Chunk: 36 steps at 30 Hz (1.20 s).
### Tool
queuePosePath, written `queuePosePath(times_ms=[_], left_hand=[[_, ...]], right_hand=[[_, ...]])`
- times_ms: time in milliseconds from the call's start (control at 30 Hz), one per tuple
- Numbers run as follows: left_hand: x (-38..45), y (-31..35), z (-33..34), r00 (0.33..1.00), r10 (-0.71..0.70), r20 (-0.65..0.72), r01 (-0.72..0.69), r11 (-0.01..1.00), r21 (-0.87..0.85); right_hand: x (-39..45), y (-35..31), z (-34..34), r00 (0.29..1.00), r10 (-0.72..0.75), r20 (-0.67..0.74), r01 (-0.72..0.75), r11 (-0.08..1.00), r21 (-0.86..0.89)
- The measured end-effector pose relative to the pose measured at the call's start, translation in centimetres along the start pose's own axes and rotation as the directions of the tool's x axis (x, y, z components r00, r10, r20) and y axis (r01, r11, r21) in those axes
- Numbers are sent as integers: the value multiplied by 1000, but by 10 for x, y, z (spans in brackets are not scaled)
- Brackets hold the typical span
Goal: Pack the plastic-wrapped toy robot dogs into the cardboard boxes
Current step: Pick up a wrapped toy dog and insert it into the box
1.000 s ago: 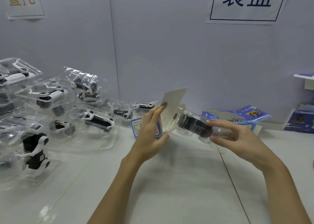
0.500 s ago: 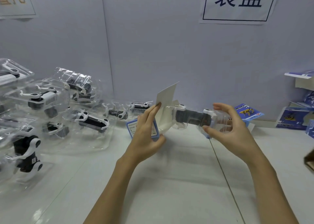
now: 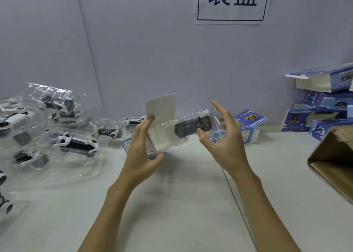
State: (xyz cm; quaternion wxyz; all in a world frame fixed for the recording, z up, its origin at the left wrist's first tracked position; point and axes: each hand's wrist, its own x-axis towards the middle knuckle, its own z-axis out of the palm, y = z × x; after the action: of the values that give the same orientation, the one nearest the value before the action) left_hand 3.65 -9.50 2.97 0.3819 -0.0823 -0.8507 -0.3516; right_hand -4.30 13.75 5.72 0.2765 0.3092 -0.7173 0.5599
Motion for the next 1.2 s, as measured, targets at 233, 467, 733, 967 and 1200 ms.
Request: queuePosePath(times_ms=[233, 467, 733, 967, 1200], left_hand=[[-2, 10, 8, 998, 22, 67, -21, 1000, -14], [-2, 12, 7, 988, 13, 156, -12, 1000, -5], [-3, 11, 5, 994, 15, 107, -12, 999, -34], [-5, 21, 16, 996, 68, 57, -63, 993, -98], [-3, 15, 16, 996, 85, 7, -84, 995, -46]], right_hand=[[-11, -1, 29, 977, -130, -171, 112, 987, -112], [-13, 7, 28, 956, -157, -247, 129, 984, -125], [-21, 0, 40, 941, -253, -224, 203, 953, -227], [-51, -14, 80, 987, -162, 15, 163, 986, -21], [-28, -6, 56, 962, 36, -271, -8, 994, 105]])
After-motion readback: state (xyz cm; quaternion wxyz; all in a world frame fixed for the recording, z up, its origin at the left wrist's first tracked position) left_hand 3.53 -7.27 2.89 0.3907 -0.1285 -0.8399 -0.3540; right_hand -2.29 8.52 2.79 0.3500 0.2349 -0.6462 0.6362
